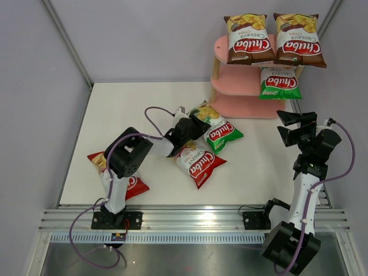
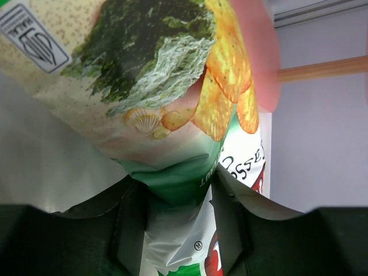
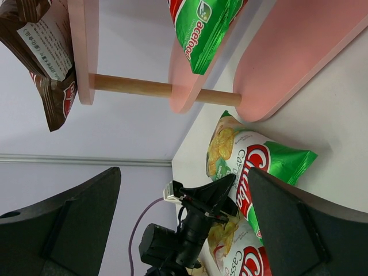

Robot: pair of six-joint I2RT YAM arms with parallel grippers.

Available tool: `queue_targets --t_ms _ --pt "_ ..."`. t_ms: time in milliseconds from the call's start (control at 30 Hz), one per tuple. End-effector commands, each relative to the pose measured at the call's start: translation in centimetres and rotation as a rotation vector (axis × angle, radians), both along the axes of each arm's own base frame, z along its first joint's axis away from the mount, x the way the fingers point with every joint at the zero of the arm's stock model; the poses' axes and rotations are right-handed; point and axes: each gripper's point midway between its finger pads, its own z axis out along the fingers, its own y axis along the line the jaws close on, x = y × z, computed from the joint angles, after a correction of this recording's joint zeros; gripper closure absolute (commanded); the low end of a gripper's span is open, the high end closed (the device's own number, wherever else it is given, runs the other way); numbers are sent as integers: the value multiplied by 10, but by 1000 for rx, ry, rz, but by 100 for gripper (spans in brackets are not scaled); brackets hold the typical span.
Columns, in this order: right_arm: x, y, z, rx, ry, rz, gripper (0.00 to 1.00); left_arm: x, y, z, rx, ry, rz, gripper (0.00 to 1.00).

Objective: Place and organize the chips bags onto the shelf

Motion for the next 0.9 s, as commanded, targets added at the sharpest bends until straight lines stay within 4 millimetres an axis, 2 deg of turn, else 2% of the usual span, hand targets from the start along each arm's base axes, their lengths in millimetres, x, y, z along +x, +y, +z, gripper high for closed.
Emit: queue_targets --t_ms 0,33,67,133,233,333,367,433,500,533,567,633,667,700,733,833,867 --pt "-3 5 9 -16 -48 29 1 2 19 -2 38 -39 64 59" --pt "-3 6 8 -15 -48 32 1 3 21 12 24 -65 72 63" --pt "-3 6 7 -13 -48 33 2 0 26 11 34 -64 80 66" --pt "-3 10 6 -12 -52 51 2 0 31 31 15 -110 94 75" --pt "-2 23 2 -14 -60 98 2 -1 36 46 -4 -141 97 84" --pt "1 35 -9 -38 -33 159 3 -4 40 58 -39 -170 96 86" --pt "2 44 -15 -54 -24 202 3 -5 40 68 -64 -195 98 88" --pt "2 56 -21 -61 -16 270 3 -7 41 74 -81 -210 91 89" --pt "2 70 -34 -71 1 339 3 -6 44 71 -73 -180 106 92" --pt "2 72 -40 -79 12 355 3 -1 44 73 -69 -170 113 94" --pt "2 75 -49 -66 34 368 3 -1 42 64 -50 -141 102 98" --pt "0 77 -55 -56 40 383 4 0 42 61 -51 -139 101 99" --pt "-2 78 -59 -56 43 385 4 -1 41 56 -53 -122 101 97" --pt "-2 78 -60 -58 45 384 4 0 40 49 -45 -105 99 86" --pt "-3 79 -61 -64 45 389 4 0 40 45 -42 -90 101 80" --pt "-5 79 -60 -68 46 391 4 1 40 36 -39 -70 106 78" --pt "-5 80 -60 -68 44 393 4 1 41 35 -45 -74 109 84"
